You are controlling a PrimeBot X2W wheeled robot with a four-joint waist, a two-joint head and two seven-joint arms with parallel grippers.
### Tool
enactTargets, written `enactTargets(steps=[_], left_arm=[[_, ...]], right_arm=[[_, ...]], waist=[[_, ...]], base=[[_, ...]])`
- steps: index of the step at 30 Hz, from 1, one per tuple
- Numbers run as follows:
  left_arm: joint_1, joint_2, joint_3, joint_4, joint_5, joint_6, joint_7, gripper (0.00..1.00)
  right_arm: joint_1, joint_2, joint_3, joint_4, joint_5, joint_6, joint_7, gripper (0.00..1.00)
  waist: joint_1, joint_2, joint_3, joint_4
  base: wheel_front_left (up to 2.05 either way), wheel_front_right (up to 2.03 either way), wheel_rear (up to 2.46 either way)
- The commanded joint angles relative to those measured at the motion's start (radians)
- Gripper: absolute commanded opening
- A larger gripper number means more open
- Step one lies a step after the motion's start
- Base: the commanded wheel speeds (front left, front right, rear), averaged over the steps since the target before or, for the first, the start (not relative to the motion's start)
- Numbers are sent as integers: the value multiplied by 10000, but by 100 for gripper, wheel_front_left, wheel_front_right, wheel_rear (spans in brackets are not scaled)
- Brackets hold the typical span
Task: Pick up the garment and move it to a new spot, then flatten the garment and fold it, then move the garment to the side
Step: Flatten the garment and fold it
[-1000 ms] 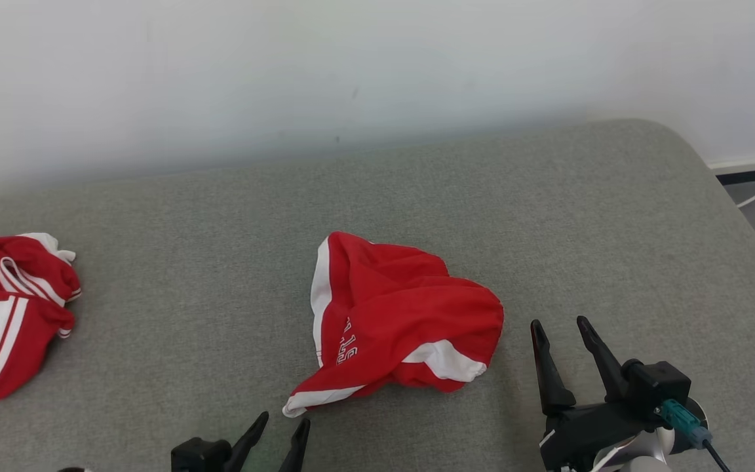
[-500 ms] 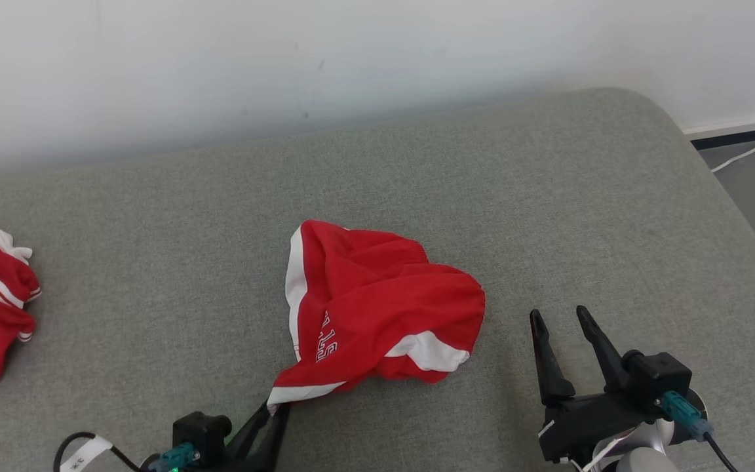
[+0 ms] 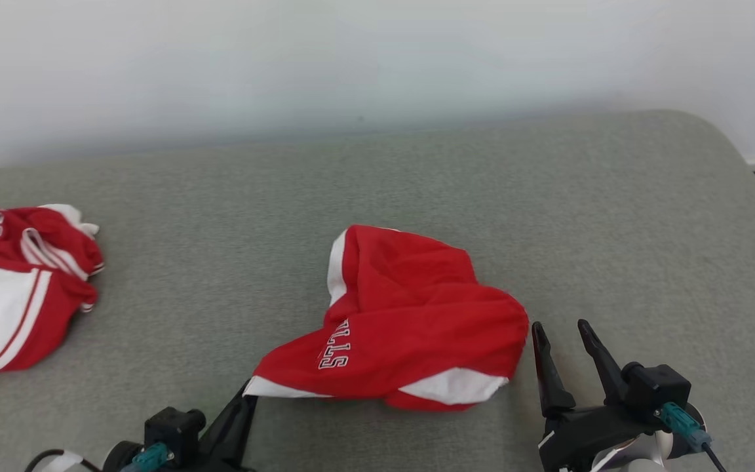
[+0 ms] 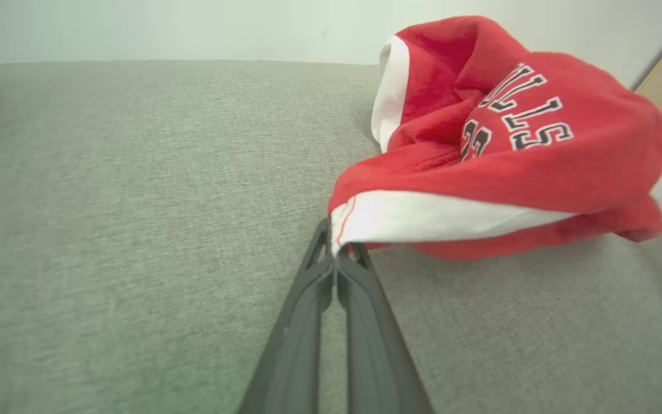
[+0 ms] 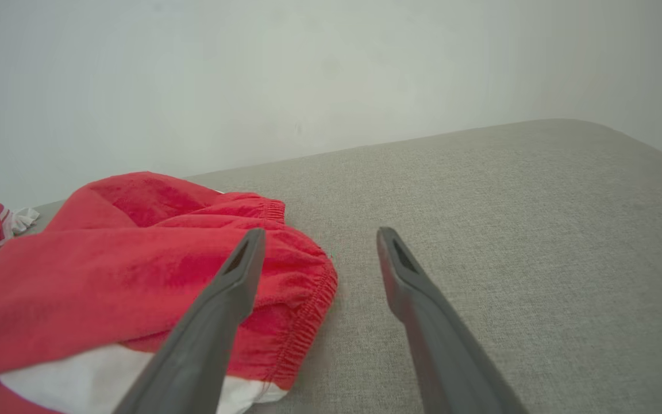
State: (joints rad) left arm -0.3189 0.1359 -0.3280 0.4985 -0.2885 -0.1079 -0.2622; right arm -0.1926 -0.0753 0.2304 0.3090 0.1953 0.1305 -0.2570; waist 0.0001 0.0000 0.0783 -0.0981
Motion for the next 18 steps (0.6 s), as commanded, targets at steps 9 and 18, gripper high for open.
enactTargets(steps=[9,18], left_arm=[[800,464,-150,-146,568,116,-37,0],[1152,104,-163,42,291,51,-37,100]], right_arm=[[51,64,-7,74,49,4,-87,100],[30,67,-33,122,-24,4,-92,100]], waist=[[-1,0,-111,899],[-1,0,-169,1086]], base=[[0,0,0],[0,0,0]])
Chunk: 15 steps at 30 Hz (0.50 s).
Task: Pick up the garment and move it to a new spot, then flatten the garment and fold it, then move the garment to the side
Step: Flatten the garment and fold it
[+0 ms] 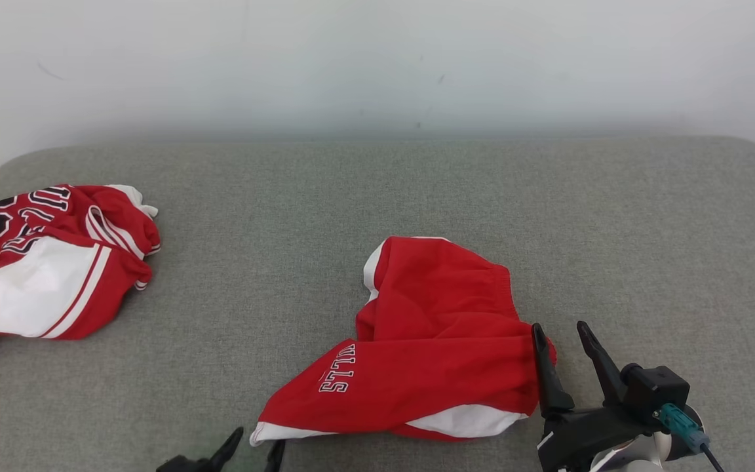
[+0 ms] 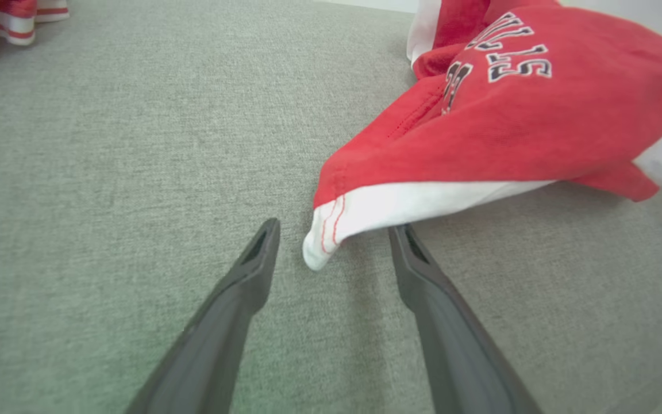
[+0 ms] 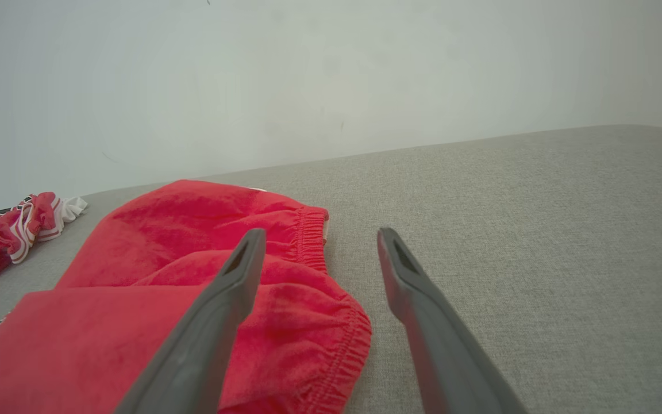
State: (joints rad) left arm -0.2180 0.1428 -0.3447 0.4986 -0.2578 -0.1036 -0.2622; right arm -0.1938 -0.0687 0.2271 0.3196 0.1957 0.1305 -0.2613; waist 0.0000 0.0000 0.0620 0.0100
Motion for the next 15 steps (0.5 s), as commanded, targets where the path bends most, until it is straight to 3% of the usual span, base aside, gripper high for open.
enactTargets(steps=[1,15], left_arm=[[232,20,38,-34,-37,10,-37,100],[1897,-437,1379,-2629,-129,311,-37,100]], right_arm=[[63,-3,-5,19,-25,4,-51,100],[240,-135,-146,-55,60,4,-36,100]], waist=[[0,0,-24,19],[0,0,-172,179]], base=[[0,0,0],[0,0,0]])
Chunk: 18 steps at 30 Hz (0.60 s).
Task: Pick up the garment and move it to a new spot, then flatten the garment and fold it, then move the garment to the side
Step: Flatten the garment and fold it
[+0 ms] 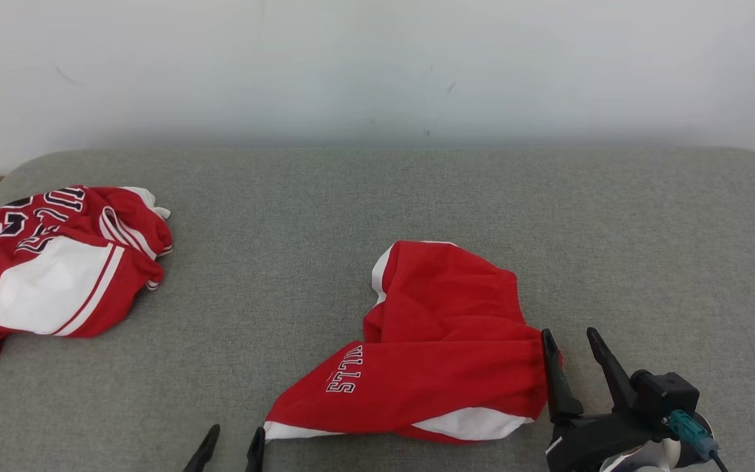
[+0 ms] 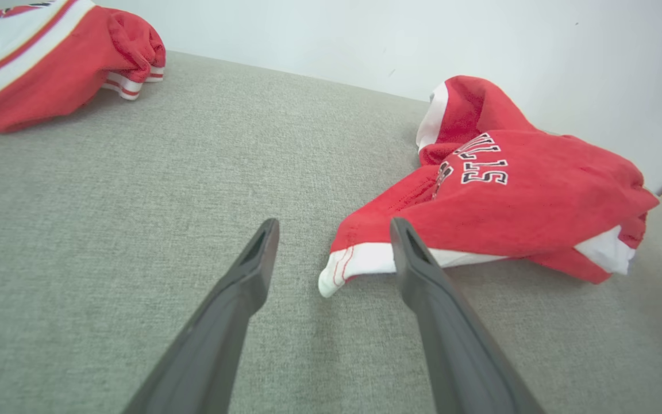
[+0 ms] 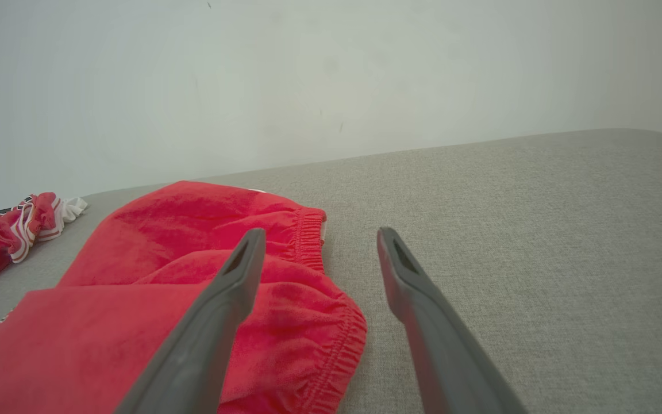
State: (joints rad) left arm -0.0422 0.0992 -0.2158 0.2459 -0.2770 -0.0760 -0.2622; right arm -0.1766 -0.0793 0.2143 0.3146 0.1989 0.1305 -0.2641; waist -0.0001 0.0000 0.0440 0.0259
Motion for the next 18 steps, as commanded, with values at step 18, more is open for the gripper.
enactTargets(steps=[18], left_arm=[[-26,-446,2129,-1407,548,106,-38,100]], right_arm=[[-372,-281,331,863,920,4,153,100]], waist=[[1,0,258,-222]], base=[[0,0,0]])
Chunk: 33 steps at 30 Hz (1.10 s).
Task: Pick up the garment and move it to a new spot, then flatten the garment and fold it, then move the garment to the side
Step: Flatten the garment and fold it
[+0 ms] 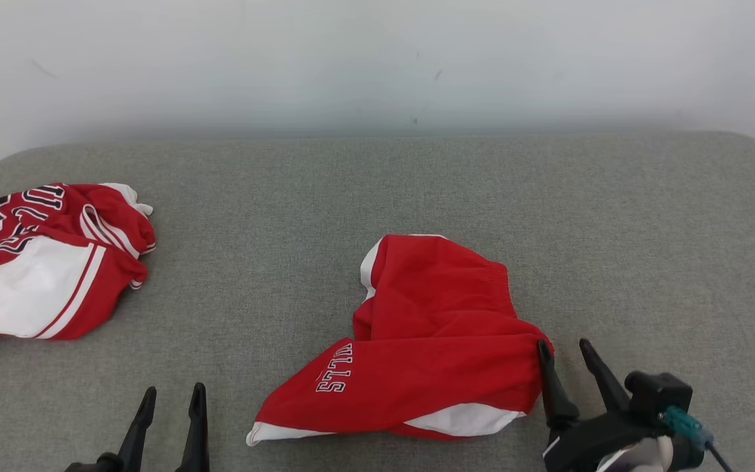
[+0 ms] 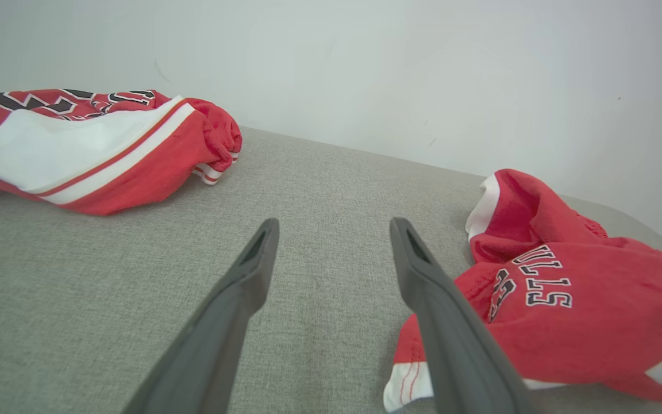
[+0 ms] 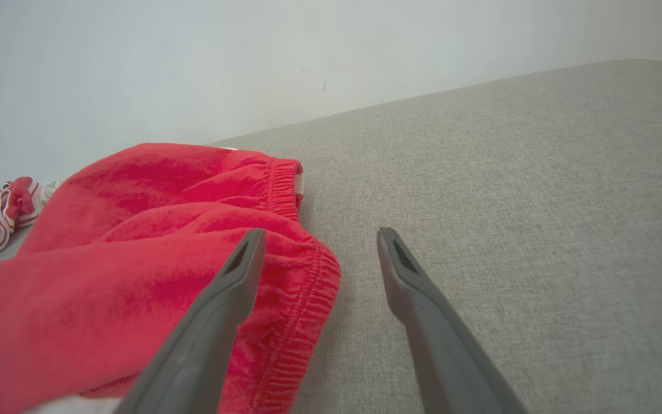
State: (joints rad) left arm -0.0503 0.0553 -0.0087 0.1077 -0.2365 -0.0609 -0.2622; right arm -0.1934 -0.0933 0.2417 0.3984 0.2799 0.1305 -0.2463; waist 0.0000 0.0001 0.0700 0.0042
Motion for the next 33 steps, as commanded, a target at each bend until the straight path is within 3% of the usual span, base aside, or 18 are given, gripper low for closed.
enactTargets(steps=[1,11,21,23,33], left_arm=[[54,-16,83,-28,160,-64,-38,100],[-1,-42,-18,64,-1,-81,-38,100],[34,-45,-125,88,-180,-7,-38,100],[1,-45,-135,66,-204,9,-38,100],[-131,-46,-196,151,-275,72,-38,100]], right_arm=[[-291,-211,126,92,234,4,-11,100],[-1252,-921,917,1227,1137,4,626,100],[-1631,-1108,1992,2328,2529,4,1161,100],[-1788,-1162,2215,2426,2645,4,1064,0],[-2940,-1437,2817,2748,2801,4,311,0]], waist=[[0,-1,-1,-4],[0,-1,-94,274],[0,-1,16,532],[0,-1,73,541],[0,-1,191,552]], base=[[0,0,0],[0,0,0],[0,0,0],[0,0,0],[0,0,0]])
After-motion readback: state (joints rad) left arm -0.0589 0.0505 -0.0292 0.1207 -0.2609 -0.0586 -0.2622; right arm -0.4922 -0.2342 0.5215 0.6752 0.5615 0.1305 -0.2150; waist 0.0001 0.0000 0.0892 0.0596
